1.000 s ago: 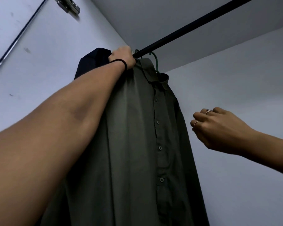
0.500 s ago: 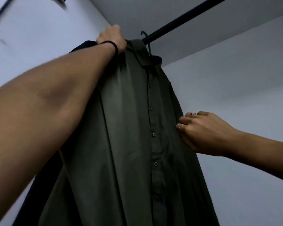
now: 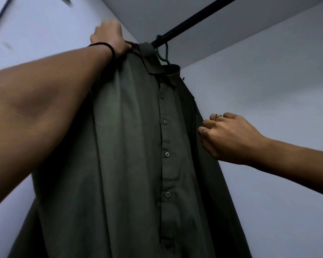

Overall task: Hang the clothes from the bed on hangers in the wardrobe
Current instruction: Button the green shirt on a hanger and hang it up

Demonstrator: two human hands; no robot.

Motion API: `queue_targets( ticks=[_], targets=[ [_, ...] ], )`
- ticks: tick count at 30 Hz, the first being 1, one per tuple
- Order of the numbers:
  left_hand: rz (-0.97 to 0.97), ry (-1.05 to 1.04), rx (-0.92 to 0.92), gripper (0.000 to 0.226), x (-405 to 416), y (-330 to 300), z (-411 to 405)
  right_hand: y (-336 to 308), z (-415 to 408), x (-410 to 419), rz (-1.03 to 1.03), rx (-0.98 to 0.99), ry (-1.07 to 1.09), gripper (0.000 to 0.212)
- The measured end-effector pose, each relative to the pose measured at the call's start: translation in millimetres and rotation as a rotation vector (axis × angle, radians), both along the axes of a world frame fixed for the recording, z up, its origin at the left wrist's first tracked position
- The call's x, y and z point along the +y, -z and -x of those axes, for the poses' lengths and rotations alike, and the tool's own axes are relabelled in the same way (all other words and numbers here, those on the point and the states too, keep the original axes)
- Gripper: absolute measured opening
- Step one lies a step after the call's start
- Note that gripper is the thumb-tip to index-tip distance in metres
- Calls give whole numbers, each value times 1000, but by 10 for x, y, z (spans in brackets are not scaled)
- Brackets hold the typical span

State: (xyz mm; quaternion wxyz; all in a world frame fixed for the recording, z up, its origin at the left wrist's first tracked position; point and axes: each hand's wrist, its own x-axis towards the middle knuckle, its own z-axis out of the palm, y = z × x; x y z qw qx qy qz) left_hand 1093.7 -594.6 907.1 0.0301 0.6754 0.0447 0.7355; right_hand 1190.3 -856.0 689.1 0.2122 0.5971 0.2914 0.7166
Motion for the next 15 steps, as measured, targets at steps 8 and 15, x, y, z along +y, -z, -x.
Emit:
queue_targets(
  ticks=[8, 15],
  targets=[
    [-19, -71, -125, 53, 13, 626, 143, 323, 323, 55, -71, 7, -10, 20],
    [-209, -329, -120, 51, -169, 959, 233, 367, 400, 174, -131, 145, 76, 24]
  ],
)
